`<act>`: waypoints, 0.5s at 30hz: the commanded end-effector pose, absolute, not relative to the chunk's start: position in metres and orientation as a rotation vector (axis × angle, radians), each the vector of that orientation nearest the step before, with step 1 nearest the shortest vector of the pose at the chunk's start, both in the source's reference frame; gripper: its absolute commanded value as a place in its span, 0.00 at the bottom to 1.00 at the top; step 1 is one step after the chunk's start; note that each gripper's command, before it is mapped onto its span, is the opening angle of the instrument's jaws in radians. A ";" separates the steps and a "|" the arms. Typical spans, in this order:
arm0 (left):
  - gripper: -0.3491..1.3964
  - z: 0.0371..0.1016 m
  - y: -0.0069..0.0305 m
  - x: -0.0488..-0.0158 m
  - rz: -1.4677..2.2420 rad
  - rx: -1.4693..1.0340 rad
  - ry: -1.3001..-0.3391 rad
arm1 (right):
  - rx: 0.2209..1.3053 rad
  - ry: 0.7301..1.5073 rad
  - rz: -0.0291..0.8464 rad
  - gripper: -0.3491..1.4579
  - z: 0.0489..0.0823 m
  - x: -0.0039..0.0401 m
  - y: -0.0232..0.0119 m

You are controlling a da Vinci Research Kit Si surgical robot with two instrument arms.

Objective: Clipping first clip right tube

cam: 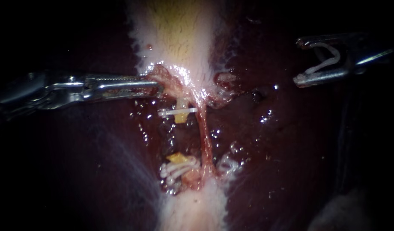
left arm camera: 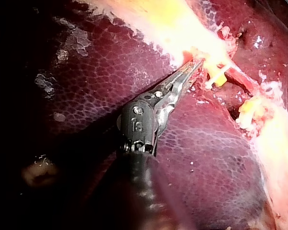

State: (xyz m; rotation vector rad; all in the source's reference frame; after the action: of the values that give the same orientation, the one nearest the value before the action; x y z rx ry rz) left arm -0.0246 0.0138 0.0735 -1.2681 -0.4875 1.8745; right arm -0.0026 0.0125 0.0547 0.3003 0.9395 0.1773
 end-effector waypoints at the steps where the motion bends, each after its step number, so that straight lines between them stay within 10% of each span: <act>1: 0.00 0.0732 0.0138 -0.0243 1.874 -1.269 -0.491 | 0.300 0.940 0.177 0.47 0.0547 -0.0025 0.0124; 15: 0.00 0.0642 0.0165 -0.0178 1.827 -1.294 -0.466 | 0.300 0.940 0.177 0.47 0.0547 -0.0026 0.0124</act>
State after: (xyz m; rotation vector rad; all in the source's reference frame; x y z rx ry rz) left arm -0.0176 0.0166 0.0641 -1.2913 -0.4672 1.8279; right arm -0.0026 0.0124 0.0547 0.3000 0.9400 0.1770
